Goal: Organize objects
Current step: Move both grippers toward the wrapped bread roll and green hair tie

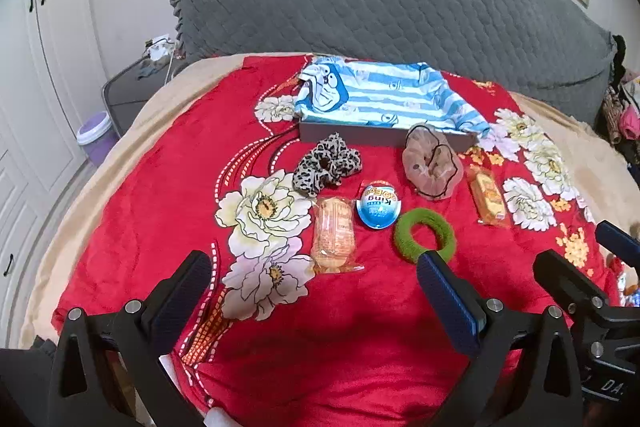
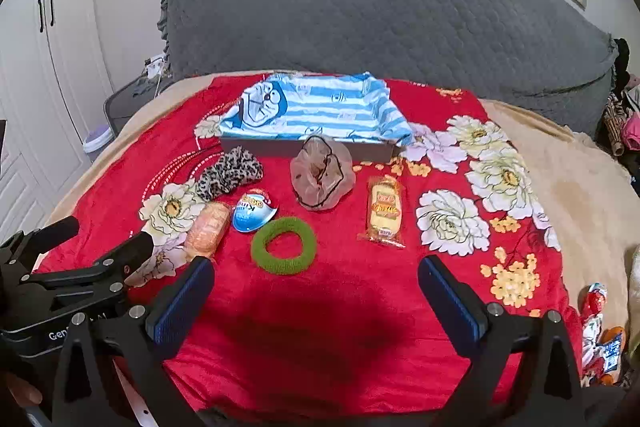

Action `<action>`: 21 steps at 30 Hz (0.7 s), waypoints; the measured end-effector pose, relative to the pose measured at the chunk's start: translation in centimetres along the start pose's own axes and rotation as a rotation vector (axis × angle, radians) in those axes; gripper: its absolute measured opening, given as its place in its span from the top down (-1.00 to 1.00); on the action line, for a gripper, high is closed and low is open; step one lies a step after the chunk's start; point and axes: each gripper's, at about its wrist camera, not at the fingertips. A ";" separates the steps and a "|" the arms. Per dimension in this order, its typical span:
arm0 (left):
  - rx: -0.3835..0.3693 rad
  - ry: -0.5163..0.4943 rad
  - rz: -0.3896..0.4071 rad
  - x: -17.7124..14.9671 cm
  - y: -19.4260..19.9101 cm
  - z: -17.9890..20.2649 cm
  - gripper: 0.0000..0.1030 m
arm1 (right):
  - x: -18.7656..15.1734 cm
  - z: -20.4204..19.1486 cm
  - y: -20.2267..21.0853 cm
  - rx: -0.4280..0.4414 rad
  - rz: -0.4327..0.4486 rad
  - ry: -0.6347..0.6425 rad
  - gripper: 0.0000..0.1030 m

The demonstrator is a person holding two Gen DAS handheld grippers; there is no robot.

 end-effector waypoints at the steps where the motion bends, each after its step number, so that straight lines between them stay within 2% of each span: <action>1: 0.002 0.001 0.004 0.0 0.3 0.0 -0.99 | 0.1 0.0 0.4 0.000 0.009 0.001 -0.99; 11: -0.004 -0.007 0.045 0.5 3.7 -0.2 -0.99 | 0.7 -0.4 4.6 0.008 0.078 0.020 -0.99; 21: 0.002 -0.006 0.069 0.8 4.8 -0.4 -0.99 | 0.6 -0.5 5.2 0.013 0.078 0.024 -0.99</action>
Point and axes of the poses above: each gripper's, at about its wrist camera, not at the fingertips, and y roughly against the way its jaws point, z to its right, x to its top, and after that the axes turned 4 degrees about -y, right-handed
